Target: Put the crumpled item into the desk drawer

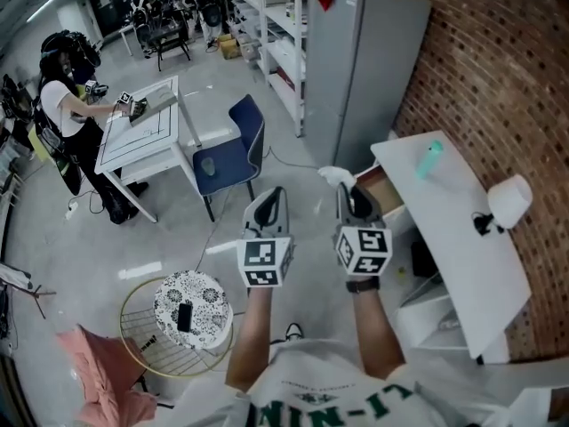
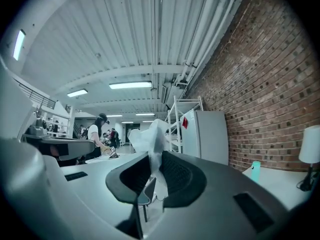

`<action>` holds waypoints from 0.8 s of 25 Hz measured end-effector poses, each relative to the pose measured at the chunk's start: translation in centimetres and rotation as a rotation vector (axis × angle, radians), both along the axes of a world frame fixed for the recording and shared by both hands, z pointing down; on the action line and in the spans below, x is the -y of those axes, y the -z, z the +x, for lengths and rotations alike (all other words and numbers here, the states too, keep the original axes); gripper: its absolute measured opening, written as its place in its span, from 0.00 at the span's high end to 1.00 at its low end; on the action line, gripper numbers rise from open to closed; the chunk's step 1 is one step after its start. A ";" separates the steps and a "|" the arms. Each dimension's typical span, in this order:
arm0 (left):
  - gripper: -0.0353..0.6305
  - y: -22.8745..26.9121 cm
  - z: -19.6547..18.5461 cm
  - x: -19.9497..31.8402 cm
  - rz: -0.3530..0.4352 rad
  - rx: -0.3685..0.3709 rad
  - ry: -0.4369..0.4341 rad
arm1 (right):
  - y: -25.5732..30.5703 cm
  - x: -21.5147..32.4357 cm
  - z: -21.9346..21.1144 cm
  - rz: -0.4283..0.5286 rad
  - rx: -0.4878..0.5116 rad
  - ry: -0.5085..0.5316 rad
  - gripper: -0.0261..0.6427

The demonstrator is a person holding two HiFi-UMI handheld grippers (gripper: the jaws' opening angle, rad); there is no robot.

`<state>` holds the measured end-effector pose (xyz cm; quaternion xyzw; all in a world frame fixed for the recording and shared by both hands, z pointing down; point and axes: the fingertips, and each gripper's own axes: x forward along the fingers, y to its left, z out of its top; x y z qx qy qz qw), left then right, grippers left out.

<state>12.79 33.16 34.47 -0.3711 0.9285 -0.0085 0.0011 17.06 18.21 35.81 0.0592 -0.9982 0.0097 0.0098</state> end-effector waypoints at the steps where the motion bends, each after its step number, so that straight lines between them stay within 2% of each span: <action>1: 0.95 -0.3 -0.7 -0.5 0.000 -0.004 0.006 | -0.3 -0.5 -0.8 -0.001 -0.005 0.007 0.88; 9: 0.95 -3.7 -4.8 -3.5 -0.004 -0.061 0.034 | -3.3 -4.0 -5.2 0.024 -0.071 0.069 0.88; 13: 0.95 -3.7 -7.4 -3.6 0.011 -0.073 0.053 | -4.1 -4.0 -7.7 0.025 -0.086 0.098 0.88; 20: 0.95 -5.0 -14.9 -1.8 -0.011 -0.069 0.073 | -5.6 -1.7 -16.3 -0.001 -0.082 0.130 0.88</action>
